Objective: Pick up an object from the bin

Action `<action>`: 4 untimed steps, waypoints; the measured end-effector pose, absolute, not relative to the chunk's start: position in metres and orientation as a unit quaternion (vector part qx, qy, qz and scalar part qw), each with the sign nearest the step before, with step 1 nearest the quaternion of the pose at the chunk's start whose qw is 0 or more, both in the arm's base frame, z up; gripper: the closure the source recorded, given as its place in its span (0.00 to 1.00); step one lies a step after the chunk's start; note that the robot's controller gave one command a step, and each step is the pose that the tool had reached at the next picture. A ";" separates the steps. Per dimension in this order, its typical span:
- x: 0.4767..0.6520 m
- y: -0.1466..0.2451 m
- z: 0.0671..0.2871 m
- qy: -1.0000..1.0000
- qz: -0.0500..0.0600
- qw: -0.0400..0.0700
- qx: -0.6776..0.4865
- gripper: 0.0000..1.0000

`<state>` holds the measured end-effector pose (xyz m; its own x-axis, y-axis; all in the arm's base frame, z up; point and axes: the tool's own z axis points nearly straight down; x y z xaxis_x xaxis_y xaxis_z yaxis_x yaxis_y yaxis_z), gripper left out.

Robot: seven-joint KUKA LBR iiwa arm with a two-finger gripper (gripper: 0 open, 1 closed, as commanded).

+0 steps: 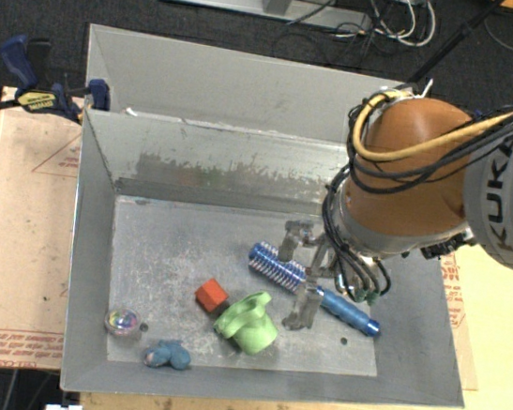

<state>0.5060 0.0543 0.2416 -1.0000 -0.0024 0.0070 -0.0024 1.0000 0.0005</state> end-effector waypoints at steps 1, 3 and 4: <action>0.494 0.073 0.070 -0.968 0.000 -0.005 0.252 0.00; 0.488 0.053 0.074 -0.971 -0.001 -0.015 0.240 0.00; 0.489 0.053 0.074 -0.971 -0.002 -0.017 0.239 0.00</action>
Offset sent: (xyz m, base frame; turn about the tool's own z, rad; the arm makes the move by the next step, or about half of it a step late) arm -0.0151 0.0184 -0.1716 -0.5090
